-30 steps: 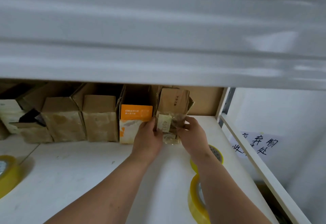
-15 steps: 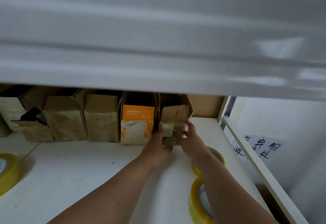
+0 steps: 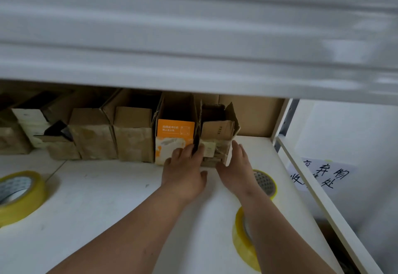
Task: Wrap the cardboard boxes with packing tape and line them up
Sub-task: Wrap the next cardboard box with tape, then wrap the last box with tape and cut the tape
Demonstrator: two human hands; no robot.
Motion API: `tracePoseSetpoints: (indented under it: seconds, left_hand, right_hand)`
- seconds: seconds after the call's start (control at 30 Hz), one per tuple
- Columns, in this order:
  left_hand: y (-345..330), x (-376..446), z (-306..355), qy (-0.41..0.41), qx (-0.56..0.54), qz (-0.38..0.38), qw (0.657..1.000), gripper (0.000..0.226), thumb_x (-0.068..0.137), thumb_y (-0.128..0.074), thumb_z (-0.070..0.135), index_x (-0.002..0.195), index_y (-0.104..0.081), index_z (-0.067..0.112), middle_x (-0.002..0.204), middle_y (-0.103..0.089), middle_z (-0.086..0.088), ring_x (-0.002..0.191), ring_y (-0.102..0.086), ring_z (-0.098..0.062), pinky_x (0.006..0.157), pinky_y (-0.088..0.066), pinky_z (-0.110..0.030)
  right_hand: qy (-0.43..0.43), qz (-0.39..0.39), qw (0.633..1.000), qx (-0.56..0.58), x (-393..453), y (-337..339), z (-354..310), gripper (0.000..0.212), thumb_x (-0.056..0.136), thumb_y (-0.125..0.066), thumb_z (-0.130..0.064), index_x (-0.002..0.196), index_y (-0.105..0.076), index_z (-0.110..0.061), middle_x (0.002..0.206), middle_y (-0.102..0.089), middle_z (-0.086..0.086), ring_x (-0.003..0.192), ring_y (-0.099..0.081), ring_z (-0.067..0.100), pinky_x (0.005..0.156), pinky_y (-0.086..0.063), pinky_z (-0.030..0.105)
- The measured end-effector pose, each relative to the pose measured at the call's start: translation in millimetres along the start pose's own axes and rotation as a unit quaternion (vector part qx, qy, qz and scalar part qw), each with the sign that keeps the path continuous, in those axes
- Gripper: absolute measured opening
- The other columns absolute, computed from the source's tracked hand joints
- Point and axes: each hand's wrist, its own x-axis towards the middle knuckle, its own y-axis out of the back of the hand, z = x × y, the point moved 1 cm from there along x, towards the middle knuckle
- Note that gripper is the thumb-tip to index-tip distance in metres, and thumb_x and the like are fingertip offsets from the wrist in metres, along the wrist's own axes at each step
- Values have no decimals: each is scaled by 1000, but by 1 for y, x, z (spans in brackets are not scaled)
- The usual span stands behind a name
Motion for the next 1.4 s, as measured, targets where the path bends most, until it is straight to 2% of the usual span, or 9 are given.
tracePoseSetpoints:
  seconds: [0.07,0.13,0.2,0.27,0.5,0.67,0.83,0.97,1.4]
  left_hand:
    - [5,-10,-10,5,31,-5,1000,73,98,-45,48,157,-5,34,164,-8,3,148,-8,-25,117,-17,-43]
    - [9,-21,-24,11,56,-14,998,74,98,-44,49,157,-3,35,166,-2,1,151,1,-26,120,-8,-45]
    - [15,-32,-39,8,84,-20,996,74,98,-43,50,157,-1,35,166,1,0,152,5,-26,121,-2,-48]
    - [24,-45,-55,6,107,-20,994,74,98,-42,50,157,-1,35,166,2,0,152,5,-26,121,0,-49]
    - [73,-105,-143,3,162,6,987,69,95,-46,50,155,-17,32,163,-12,1,150,-5,-26,120,-5,-49]
    - [118,-168,-244,54,195,-6,979,69,97,-42,51,156,-13,32,164,-10,-3,151,-2,-28,121,2,-51]
    - [157,-236,-351,108,205,12,973,67,96,-46,48,155,-20,32,165,-12,-3,152,-5,-27,121,2,-53]
    - [175,-281,-433,177,219,-13,959,65,98,-43,49,155,-18,32,166,-10,-2,152,-2,-26,121,4,-51]
    - [203,-303,-646,330,199,-56,921,64,99,-40,50,156,-18,32,166,-10,-1,152,-2,-26,122,6,-51]
  right_hand:
    - [29,-2,998,-51,-6,-8,-3,71,82,-48,-38,150,-30,-24,154,-35,5,146,-23,31,118,-25,44]
    - [27,-8,994,-105,-15,-15,-6,79,85,-50,-44,155,-19,-26,163,-17,2,152,-10,28,122,-15,50]
    - [31,-27,985,-167,-27,-24,-10,77,92,-50,-48,157,-15,-25,167,-2,-2,153,4,21,123,-2,52]
    - [54,-31,976,-210,-42,-34,-23,76,93,-46,-53,157,-15,-26,167,3,-1,153,9,20,121,2,54]
    - [125,-64,957,-255,-94,-95,-97,70,94,-45,-56,154,-23,-27,167,4,0,152,12,22,120,4,57]
    - [196,-109,940,-258,-135,-172,-187,66,96,-44,-53,154,-22,-29,166,2,1,152,10,21,120,8,56]
    - [276,-141,919,-245,-174,-258,-275,64,95,-48,-51,152,-26,-33,166,1,-1,152,10,19,119,9,53]
    - [312,-191,896,-252,-200,-325,-333,62,98,-45,-49,153,-26,-29,166,6,1,152,13,20,119,10,53]
    - [390,-277,843,-245,-164,-519,-486,57,99,-44,-46,151,-31,-27,166,-3,1,153,7,19,120,8,51]
